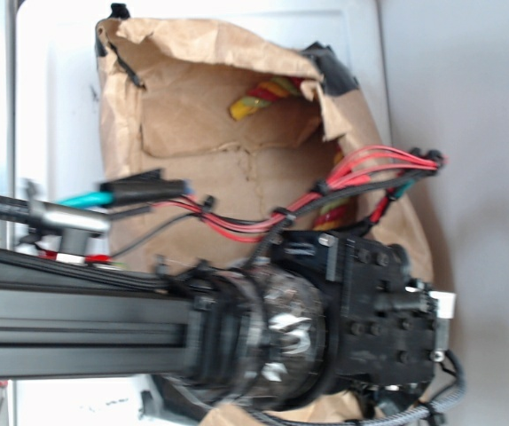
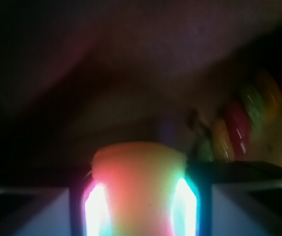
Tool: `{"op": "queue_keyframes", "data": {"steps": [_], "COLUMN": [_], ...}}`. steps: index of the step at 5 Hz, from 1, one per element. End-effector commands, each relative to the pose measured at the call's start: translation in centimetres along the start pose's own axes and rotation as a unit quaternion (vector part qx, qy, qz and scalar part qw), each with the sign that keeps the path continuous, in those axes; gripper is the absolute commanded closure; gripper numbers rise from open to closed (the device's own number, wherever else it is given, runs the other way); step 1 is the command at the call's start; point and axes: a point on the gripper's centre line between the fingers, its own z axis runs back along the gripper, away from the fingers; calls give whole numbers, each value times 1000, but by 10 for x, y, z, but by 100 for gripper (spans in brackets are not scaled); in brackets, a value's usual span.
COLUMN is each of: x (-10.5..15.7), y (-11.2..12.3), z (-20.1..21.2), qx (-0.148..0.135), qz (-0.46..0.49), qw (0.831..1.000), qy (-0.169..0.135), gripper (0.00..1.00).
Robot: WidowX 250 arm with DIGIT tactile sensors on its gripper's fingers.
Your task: Grab the green sponge.
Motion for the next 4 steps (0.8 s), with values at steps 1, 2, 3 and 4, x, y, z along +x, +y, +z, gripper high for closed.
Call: {"op": "queue_keyframes", "data": {"steps": [1, 2, 3, 4], "x": [17, 18, 17, 16], "y": [21, 35, 44, 54], "z": [74, 98, 121, 136], "qx": [-9, 6, 19, -3], "qz": [57, 33, -44, -122], "qw": [995, 997, 998, 991], "qy": [-78, -66, -42, -58], "gripper": [100, 100, 100, 100]}}
